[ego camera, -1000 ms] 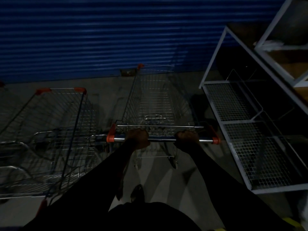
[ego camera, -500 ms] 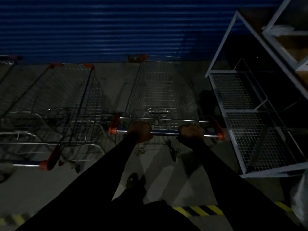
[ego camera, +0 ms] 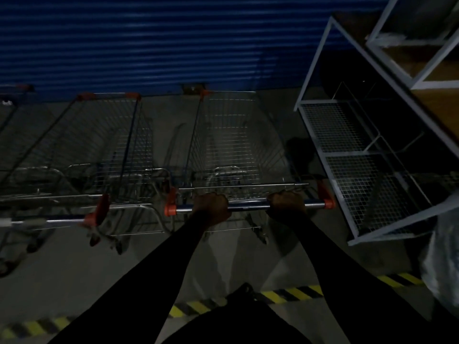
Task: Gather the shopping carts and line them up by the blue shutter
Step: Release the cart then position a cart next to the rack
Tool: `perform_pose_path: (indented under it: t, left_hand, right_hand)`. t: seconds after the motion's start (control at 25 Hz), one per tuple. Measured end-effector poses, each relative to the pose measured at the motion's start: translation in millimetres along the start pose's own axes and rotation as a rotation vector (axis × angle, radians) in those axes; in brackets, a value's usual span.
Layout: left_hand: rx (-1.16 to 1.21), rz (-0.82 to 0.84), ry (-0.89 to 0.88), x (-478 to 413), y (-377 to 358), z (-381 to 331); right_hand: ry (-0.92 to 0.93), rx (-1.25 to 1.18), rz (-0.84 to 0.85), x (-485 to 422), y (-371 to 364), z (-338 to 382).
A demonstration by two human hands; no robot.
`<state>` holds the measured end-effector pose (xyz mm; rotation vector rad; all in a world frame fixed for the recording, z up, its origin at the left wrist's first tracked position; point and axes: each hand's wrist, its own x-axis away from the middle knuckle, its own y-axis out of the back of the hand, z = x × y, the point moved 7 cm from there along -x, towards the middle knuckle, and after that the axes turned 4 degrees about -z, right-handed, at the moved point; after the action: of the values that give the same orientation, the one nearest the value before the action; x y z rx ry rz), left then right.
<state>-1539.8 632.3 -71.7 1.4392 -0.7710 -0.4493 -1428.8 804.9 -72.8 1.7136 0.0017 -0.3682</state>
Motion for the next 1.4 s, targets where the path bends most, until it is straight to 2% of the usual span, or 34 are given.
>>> perform_pose_path:
  t: [0.4, 0.64, 0.88, 1.12, 1.4]
  left_hand:
    - [0.000, -0.112, -0.037, 80.1, -17.2, -28.7]
    - [0.008, -0.071, -0.020, 100.2, -18.3, -53.3]
    - [-0.031, -0.008, -0.014, 122.3, -22.8, -64.2]
    - [-0.139, -0.016, -0.045, 153.0, -25.6, -82.1]
    - [-0.097, -0.014, -0.022, 161.6, -29.8, -91.9]
  right_hand:
    - [0.031, -0.005, 0.068, 76.3, 21.3, 18.3]
    - [0.074, 0.013, -0.156, 106.4, 45.4, 10.2]
    - [0.009, -0.095, 0.037, 128.4, 42.4, 12.1]
    - [-0.004, -0.122, 0.001, 157.8, 61.4, 13.3]
    - [-0.033, -0.117, 0.167, 169.4, 57.5, 7.8]
